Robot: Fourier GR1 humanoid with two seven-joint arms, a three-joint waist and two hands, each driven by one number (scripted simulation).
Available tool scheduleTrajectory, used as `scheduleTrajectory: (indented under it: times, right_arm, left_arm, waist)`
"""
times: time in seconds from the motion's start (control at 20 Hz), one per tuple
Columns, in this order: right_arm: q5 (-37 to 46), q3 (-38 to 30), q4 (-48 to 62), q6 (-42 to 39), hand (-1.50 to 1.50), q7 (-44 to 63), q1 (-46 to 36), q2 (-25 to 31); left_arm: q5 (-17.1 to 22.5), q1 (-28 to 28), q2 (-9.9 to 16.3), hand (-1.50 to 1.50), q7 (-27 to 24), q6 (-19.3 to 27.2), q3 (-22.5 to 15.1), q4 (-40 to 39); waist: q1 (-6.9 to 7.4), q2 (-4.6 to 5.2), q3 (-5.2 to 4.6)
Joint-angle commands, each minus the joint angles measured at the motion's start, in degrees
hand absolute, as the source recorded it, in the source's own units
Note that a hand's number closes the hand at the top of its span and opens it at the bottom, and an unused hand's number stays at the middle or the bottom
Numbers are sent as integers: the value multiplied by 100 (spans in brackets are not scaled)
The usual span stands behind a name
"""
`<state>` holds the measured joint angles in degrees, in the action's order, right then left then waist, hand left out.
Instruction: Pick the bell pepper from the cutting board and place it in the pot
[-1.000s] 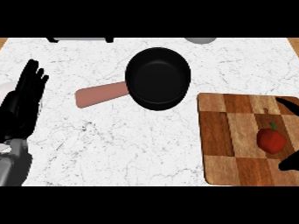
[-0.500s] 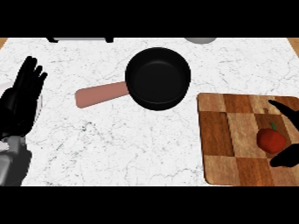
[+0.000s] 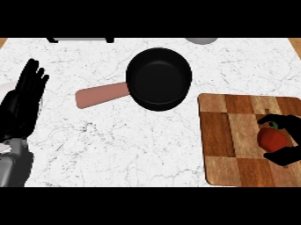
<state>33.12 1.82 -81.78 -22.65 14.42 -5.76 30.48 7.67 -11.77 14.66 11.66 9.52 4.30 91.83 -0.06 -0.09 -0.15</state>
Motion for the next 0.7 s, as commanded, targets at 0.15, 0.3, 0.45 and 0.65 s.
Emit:
scheduleTrajectory:
  times: [0.15,0.3,0.45,0.65]
  right_arm:
    - [602,66,409,277,150,-689,-43,-205]
    - [444,-53,-299,-170,150,-425,193,-186]
    - [847,31,419,420,150,-908,106,-420]
    - [1229,1799,-1028,-14,150,179,-373,-1745]
  left_arm:
    - [-237,-101,-284,0,42,102,-62,-34]
    - [-243,-213,-132,0,216,11,83,92]
    - [-78,173,-102,0,-157,-269,278,-6]
    - [-210,-65,-166,0,164,-112,-1,195]
  waist:
    - [2,11,15]
    - [-10,5,14]
    - [9,9,15]
    - [227,-24,-12]
